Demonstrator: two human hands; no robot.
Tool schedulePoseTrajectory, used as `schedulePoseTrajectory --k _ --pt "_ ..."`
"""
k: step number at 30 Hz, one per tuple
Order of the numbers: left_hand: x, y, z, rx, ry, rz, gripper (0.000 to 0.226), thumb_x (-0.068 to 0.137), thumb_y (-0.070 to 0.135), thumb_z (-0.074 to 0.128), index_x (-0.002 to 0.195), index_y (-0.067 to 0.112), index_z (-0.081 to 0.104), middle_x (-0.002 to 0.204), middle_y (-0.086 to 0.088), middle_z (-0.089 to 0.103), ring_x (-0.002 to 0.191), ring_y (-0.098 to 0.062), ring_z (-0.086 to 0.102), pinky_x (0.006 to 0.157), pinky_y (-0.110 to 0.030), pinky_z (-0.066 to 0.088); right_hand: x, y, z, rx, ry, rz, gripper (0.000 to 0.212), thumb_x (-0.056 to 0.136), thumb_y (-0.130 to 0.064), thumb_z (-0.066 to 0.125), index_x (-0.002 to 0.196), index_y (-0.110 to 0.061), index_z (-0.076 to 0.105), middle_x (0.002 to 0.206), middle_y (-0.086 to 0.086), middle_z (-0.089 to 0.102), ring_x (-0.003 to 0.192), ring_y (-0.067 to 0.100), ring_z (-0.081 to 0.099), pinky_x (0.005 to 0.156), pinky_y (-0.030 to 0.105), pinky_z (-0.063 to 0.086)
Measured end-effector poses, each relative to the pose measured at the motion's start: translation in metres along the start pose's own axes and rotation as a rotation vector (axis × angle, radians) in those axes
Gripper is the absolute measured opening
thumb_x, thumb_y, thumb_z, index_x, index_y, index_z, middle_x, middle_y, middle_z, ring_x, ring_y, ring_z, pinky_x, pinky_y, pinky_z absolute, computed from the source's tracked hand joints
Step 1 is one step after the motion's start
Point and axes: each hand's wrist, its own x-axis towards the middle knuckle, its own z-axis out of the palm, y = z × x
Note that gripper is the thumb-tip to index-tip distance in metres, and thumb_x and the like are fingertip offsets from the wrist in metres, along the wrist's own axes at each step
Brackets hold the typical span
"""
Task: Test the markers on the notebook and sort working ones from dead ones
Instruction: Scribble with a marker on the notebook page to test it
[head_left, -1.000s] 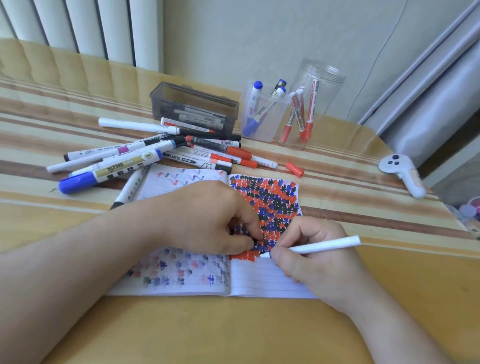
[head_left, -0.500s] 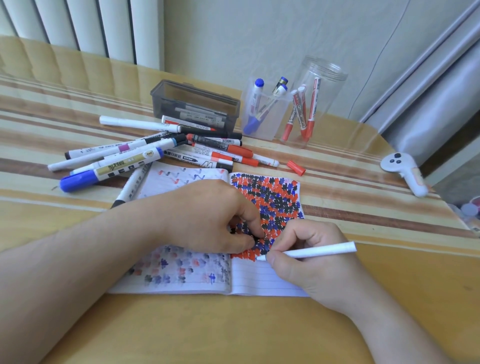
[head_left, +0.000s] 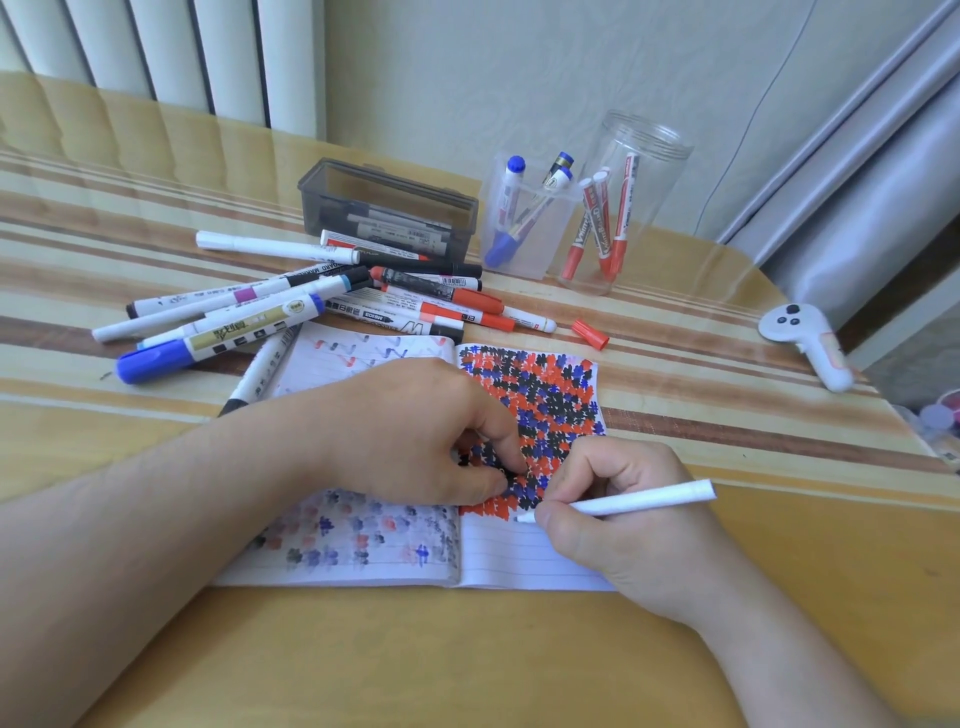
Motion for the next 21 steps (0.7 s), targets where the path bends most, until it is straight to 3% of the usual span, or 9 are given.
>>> schedulePoseTrajectory --k 4,8,11,14,18,21 --pt "-0.001 0.001 -0.001 -0.006 -0.025 -0.02 0.024 0.089 0.052 0.065 0.11 0.046 0.073 0.099 0.025 0.071 0.091 0.002 0.063 0.082 -0.02 0.05 0.001 0.0 -0.002 0.037 0.05 0.007 0.015 0.073 -0.019 0.074 0.065 -0.014 0.061 0.068 0.021 0.059 0.056 0.019 0.046 0.05 0.038 0.036" --pt "-0.003 0.003 -0.005 -0.089 -0.072 -0.069 0.036 0.095 0.044 0.041 0.119 0.047 0.068 0.109 0.02 0.071 0.104 0.0 0.061 0.097 -0.032 0.048 0.002 0.001 -0.001 0.016 0.026 0.008 0.018 0.07 -0.025 0.073 0.065 -0.014 0.06 0.07 0.024 0.058 0.059 0.022 0.046 0.052 0.041 0.036" --pt "-0.005 0.001 -0.007 -0.187 -0.063 -0.115 0.027 0.108 0.037 0.033 0.127 0.044 0.052 0.094 0.003 0.068 0.089 -0.01 0.06 0.087 -0.033 0.046 0.002 -0.002 -0.004 0.086 -0.004 0.01 0.02 0.064 -0.026 0.073 0.063 -0.012 0.059 0.066 0.025 0.056 0.056 0.021 0.045 0.05 0.036 0.034" --pt "-0.006 -0.001 -0.008 -0.31 -0.006 -0.118 0.006 0.109 0.034 0.04 0.114 0.031 0.04 0.088 0.005 0.067 0.08 -0.011 0.056 0.077 -0.029 0.046 0.003 -0.002 -0.009 0.285 0.034 -0.004 0.019 0.073 -0.008 0.074 0.064 -0.017 0.059 0.057 0.008 0.053 0.048 0.015 0.041 0.045 0.022 0.033" --pt "-0.005 -0.003 -0.009 -0.361 0.043 -0.126 0.003 0.106 0.033 0.05 0.103 0.032 0.048 0.087 0.014 0.07 0.078 -0.008 0.06 0.071 -0.024 0.046 0.004 -0.002 -0.014 0.454 0.028 -0.012 0.024 0.071 -0.022 0.089 0.077 -0.02 0.066 0.066 0.007 0.059 0.048 0.016 0.042 0.045 0.022 0.034" --pt "-0.003 -0.005 -0.006 -0.379 0.13 -0.131 0.006 0.098 0.036 0.064 0.095 0.036 0.059 0.077 0.013 0.064 0.068 -0.005 0.056 0.064 -0.02 0.042 0.005 -0.002 -0.017 0.508 0.015 -0.002 0.016 0.07 -0.028 0.078 0.083 -0.02 0.072 0.077 0.014 0.069 0.05 0.019 0.048 0.045 0.023 0.036"
